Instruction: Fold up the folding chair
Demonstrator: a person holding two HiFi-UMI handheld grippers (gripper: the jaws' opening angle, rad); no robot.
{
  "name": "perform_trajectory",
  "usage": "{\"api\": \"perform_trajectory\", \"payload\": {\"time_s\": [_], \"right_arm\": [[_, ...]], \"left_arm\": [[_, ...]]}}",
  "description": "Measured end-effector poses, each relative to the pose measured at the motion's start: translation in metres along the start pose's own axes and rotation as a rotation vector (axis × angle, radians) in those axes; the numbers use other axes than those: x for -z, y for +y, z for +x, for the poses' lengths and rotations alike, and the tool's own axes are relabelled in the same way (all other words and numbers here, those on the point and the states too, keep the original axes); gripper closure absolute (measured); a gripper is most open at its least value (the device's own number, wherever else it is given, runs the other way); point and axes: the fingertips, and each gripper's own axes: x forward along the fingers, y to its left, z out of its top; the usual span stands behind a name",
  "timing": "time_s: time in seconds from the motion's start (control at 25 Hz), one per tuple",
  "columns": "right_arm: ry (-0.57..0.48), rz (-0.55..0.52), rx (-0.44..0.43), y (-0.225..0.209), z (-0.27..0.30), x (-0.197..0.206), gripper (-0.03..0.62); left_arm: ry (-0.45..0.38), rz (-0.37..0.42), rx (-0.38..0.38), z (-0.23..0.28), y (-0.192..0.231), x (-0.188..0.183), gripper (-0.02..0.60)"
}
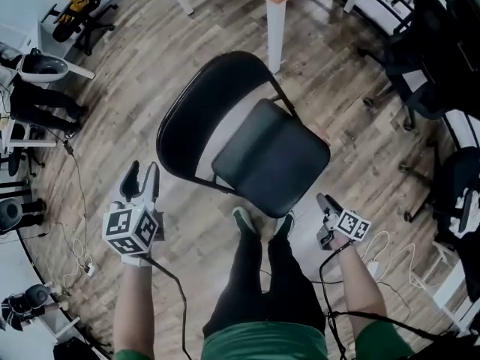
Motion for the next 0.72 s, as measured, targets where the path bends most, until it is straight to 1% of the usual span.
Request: {"api": "perform_trajectory", "payload": {"time_s": [0.08, 0.12, 0.24, 0.32, 0.36, 0.4, 0.48, 0.6, 0.72], "right_arm": [[0.029, 0.049, -0.047, -0.016, 0.023, 0.017, 0.288], [0.053, 0.061, -0.065, -0.023, 0.035, 0.028, 0.259], [0.091, 0.088, -0.085, -0.044, 0.075, 0.045, 0.21], [0.076, 0.124, -0.088, -0.058, 0.099, 0.045, 0.176], [0.061, 0.15, -0.089, -0.065, 0.108, 0.045, 0.155], [0.045, 0.18, -0.082, -0.072, 0.115, 0.045, 0.133], [0.022, 0.217, -0.067, -0.086, 0.124, 0.047, 0.125], [0.014, 0.183, -0.073, -0.103, 0.133, 0.048, 0.112], [0.01, 0.185, -0.036, -0.119, 0.128, 0.05, 0.112]], "left_arm": [[0.038, -0.013, 0.012, 0.026, 0.003, 0.018, 0.341], [0.061, -0.03, 0.018, 0.036, 0.006, 0.028, 0.318], [0.095, -0.115, 0.049, 0.062, 0.017, 0.048, 0.284], [0.098, -0.167, 0.077, 0.075, 0.02, 0.056, 0.272], [0.1, -0.179, 0.09, 0.081, 0.019, 0.06, 0.265], [0.103, -0.182, 0.103, 0.086, 0.018, 0.063, 0.262], [0.104, -0.175, 0.122, 0.093, 0.014, 0.069, 0.259], [0.1, -0.148, 0.133, 0.101, 0.006, 0.075, 0.259], [0.106, -0.106, 0.129, 0.104, -0.002, 0.079, 0.259]]}}
